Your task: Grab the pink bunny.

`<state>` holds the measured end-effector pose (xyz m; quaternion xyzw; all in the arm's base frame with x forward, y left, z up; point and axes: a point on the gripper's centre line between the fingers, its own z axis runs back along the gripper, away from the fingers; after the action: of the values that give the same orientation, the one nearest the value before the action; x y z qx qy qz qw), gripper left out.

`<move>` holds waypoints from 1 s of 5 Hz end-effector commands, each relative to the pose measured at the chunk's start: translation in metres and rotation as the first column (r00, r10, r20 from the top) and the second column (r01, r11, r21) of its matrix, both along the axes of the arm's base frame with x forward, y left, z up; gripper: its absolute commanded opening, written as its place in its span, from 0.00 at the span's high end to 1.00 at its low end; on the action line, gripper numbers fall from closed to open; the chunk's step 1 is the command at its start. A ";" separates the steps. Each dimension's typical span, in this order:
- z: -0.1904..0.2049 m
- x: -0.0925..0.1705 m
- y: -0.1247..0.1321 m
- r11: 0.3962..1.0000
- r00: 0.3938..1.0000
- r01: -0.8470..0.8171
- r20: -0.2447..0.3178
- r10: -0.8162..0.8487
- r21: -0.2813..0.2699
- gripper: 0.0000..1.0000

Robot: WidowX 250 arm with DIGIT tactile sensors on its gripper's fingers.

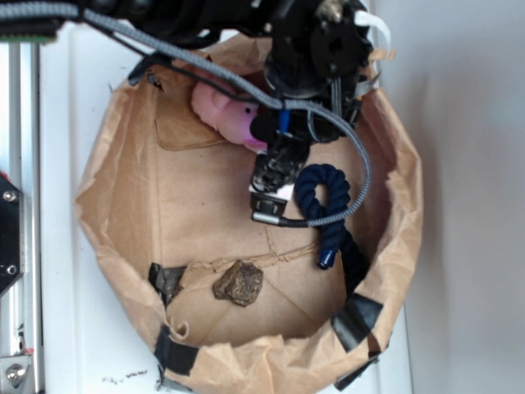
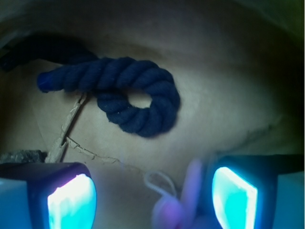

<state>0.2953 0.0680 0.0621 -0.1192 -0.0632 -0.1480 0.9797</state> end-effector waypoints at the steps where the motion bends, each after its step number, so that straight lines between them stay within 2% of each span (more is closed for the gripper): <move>1: 0.016 -0.019 -0.002 0.992 0.993 0.075 0.084 -0.084 0.105 0.00; 2: 0.015 -0.043 -0.013 0.982 0.991 0.111 0.053 -0.120 0.154 0.00; 3: 0.005 -0.050 -0.009 0.981 0.992 0.109 0.039 -0.117 0.162 0.00; 5: -0.025 -0.044 -0.007 0.984 0.994 0.112 -0.009 -0.111 0.136 0.00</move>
<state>0.2415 0.0564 0.0253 -0.0703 -0.0237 -0.2063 0.9757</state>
